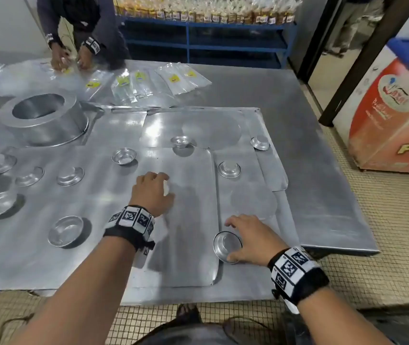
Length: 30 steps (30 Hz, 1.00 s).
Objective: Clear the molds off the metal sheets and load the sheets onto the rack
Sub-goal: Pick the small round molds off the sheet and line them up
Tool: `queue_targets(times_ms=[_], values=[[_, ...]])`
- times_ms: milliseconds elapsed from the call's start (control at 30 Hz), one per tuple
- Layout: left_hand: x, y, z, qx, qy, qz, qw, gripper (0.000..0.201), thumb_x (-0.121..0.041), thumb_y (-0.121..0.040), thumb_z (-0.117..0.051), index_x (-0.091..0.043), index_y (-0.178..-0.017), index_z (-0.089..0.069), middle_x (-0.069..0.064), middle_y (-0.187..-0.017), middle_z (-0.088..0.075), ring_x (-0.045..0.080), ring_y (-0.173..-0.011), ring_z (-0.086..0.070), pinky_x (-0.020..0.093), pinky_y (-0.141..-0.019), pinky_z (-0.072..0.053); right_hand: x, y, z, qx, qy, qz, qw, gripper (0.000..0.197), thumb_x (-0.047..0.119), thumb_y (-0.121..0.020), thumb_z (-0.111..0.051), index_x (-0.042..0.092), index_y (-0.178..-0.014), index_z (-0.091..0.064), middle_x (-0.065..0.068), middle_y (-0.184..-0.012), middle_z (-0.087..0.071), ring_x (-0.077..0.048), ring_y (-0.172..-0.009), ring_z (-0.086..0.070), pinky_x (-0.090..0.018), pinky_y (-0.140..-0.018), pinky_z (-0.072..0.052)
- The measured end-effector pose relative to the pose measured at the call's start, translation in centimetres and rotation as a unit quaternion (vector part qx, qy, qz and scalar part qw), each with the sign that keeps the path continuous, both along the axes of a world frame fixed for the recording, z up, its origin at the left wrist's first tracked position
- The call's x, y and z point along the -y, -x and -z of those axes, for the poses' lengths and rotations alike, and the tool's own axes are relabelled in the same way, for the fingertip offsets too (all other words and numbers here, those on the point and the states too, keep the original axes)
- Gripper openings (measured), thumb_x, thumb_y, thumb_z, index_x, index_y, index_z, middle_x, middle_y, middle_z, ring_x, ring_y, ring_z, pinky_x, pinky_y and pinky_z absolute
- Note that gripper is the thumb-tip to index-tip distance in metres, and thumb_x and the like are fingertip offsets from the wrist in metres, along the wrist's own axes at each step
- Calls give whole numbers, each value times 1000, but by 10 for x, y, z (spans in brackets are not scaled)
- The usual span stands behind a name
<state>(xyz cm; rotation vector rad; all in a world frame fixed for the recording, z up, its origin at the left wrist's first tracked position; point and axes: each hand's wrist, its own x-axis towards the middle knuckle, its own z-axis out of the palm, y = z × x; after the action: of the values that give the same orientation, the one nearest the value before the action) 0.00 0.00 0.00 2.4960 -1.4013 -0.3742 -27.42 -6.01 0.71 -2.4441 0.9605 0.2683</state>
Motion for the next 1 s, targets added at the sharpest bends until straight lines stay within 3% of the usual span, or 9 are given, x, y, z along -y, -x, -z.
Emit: queue_targets(times_ms=[133,267,600,833,1000], values=[[14,-14,9,-1,-59,-35,998,69,-36,-82,-65,-24,-144,-39,8,-148,-37,33,-136,-30,46,-106,-34,7,-9,8,-27,-23,-18,999,84,44,-61,-86,32,-133,-43,11,-126,-51,-13,-117,-46,-31,-98,-45],[22,-23,20,-1,-99,-43,994,77,-43,-77,-68,-24,-145,-37,7,-146,-38,33,-133,-33,46,-104,-35,9,-14,20,-28,-25,-42,998,85,47,-55,-88,34,-125,-42,11,-122,-53,-14,-111,-50,-35,-93,-48],[33,-23,18,-28,-105,-42,993,66,-43,-73,-73,-13,-128,-52,14,-120,-53,36,-116,-47,40,-94,-43,23,-7,23,20,-34,-55,998,70,54,-62,-80,37,-121,-46,10,-113,-52,-14,-105,-52,-33,-89,-50],[65,36,-8,-68,-58,33,995,74,-42,-70,-75,-16,-134,-51,9,-122,-56,31,-113,-51,37,-93,-45,59,29,2,83,-59,33,994,64,60,-56,-80,38,-109,-52,17,-106,-51,-5,-97,-55,-32,-88,-51],[101,104,-30,-70,-20,150,986,47,-40,-71,-76,-14,-109,-66,1,-99,-61,24,-103,-57,34,-95,-42,92,83,-11,98,-10,129,987,54,61,-61,-82,34,-93,-47,15,-98,-47,-1,-86,-52,-29,-77,-51]])
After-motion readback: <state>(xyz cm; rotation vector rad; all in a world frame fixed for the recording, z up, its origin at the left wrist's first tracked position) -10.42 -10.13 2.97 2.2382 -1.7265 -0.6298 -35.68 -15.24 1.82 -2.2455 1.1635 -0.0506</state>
